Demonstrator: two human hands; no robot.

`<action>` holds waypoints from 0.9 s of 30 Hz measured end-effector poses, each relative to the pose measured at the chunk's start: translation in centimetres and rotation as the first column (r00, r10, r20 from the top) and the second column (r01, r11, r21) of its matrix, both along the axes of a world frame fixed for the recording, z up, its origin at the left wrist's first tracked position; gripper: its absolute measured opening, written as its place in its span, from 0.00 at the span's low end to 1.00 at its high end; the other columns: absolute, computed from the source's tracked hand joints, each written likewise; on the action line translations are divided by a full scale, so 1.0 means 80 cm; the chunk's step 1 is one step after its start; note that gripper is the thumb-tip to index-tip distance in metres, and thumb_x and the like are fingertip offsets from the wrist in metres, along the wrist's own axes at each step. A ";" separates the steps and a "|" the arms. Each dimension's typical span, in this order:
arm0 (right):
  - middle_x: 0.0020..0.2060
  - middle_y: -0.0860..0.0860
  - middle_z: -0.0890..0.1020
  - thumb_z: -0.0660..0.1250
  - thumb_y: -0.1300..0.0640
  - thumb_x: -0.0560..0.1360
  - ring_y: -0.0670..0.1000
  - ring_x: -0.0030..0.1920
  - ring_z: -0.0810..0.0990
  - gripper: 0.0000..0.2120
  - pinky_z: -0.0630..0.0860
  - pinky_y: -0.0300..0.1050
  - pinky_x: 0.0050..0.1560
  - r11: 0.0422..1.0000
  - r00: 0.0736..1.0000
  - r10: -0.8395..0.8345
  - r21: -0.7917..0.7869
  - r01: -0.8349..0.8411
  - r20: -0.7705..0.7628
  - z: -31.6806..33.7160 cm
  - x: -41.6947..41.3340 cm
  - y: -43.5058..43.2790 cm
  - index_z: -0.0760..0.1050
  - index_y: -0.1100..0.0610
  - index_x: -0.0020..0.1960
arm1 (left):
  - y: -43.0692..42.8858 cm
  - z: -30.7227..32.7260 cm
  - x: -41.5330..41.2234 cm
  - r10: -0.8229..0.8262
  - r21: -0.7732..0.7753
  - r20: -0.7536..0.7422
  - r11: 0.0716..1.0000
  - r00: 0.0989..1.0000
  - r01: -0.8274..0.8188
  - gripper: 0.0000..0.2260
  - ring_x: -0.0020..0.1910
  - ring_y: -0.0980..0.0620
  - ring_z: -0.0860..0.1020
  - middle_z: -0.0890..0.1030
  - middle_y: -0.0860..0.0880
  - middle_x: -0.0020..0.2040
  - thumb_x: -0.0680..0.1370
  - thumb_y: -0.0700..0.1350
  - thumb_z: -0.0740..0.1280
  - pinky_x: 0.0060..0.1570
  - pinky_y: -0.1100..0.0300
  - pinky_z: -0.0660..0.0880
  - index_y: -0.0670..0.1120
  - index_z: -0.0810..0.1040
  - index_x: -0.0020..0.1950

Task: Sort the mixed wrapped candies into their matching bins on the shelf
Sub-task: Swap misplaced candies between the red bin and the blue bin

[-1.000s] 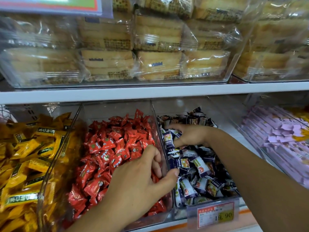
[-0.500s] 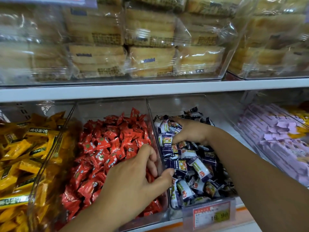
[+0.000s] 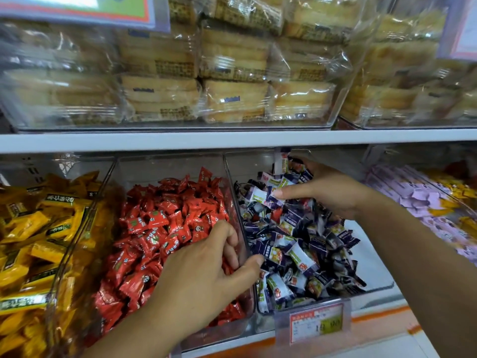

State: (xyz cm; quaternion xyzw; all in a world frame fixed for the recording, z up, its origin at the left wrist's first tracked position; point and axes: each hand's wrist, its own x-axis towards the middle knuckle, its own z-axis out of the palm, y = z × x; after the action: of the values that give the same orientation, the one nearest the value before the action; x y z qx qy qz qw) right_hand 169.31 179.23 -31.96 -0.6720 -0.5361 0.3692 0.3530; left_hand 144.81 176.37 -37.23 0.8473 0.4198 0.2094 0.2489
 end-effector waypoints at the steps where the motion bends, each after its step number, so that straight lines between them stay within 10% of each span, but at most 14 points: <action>1: 0.73 0.43 0.64 0.78 0.47 0.59 0.44 0.69 0.63 0.51 0.61 0.42 0.64 1.000 1.000 -0.002 -0.004 0.002 -0.005 0.004 0.000 -0.004 0.56 0.46 0.76 | 0.000 0.000 0.000 -0.001 0.002 -0.004 1.000 1.000 0.001 0.18 0.36 0.62 0.75 0.76 0.64 0.48 0.69 0.71 0.55 0.33 0.68 0.66 0.59 0.63 0.48; 10: 0.72 0.49 0.68 0.75 0.37 0.53 0.50 0.73 0.62 0.33 0.52 0.51 0.75 0.953 1.000 0.004 -0.304 0.003 0.024 0.022 0.004 -0.019 0.78 0.45 0.56 | -0.002 0.001 0.000 0.005 -0.013 0.008 1.000 1.000 -0.004 0.19 0.33 0.61 0.74 0.75 0.66 0.49 0.69 0.71 0.55 0.33 0.68 0.66 0.59 0.64 0.49; 17: 0.74 0.47 0.66 0.70 0.33 0.62 0.51 0.73 0.64 0.44 0.60 0.49 0.71 0.979 0.973 0.065 -0.205 -0.019 0.222 0.007 0.010 -0.003 0.64 0.45 0.74 | -0.001 0.003 0.000 -0.002 -0.021 0.009 1.000 1.000 0.003 0.19 0.34 0.62 0.74 0.75 0.66 0.50 0.68 0.71 0.54 0.34 0.68 0.67 0.59 0.64 0.48; 21: 0.55 0.45 0.80 0.71 0.45 0.73 0.57 0.58 0.79 0.25 0.75 0.46 0.53 0.986 0.917 0.042 -0.163 0.025 0.397 0.013 0.025 -0.003 0.70 0.42 0.69 | -0.001 0.002 -0.001 -0.010 -0.019 0.014 1.000 1.000 0.010 0.21 0.33 0.62 0.74 0.75 0.66 0.49 0.67 0.73 0.52 0.33 0.69 0.67 0.59 0.64 0.49; 27: 0.46 0.38 0.82 0.71 0.52 0.74 0.33 0.46 0.79 0.06 0.70 0.23 0.42 0.985 0.832 0.169 -0.061 -0.161 0.528 0.031 0.010 -0.014 0.82 0.44 0.51 | -0.001 0.000 -0.001 -0.008 -0.014 0.014 1.000 1.000 0.009 0.20 0.33 0.61 0.74 0.75 0.65 0.49 0.68 0.72 0.54 0.33 0.68 0.67 0.60 0.63 0.49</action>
State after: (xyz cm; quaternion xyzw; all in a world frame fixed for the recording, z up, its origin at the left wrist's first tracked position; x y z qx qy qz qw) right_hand 170.09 178.13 -29.46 -0.7016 -0.6660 0.2018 0.1530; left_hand 144.74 176.30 -37.20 0.8458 0.4159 0.2115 0.2587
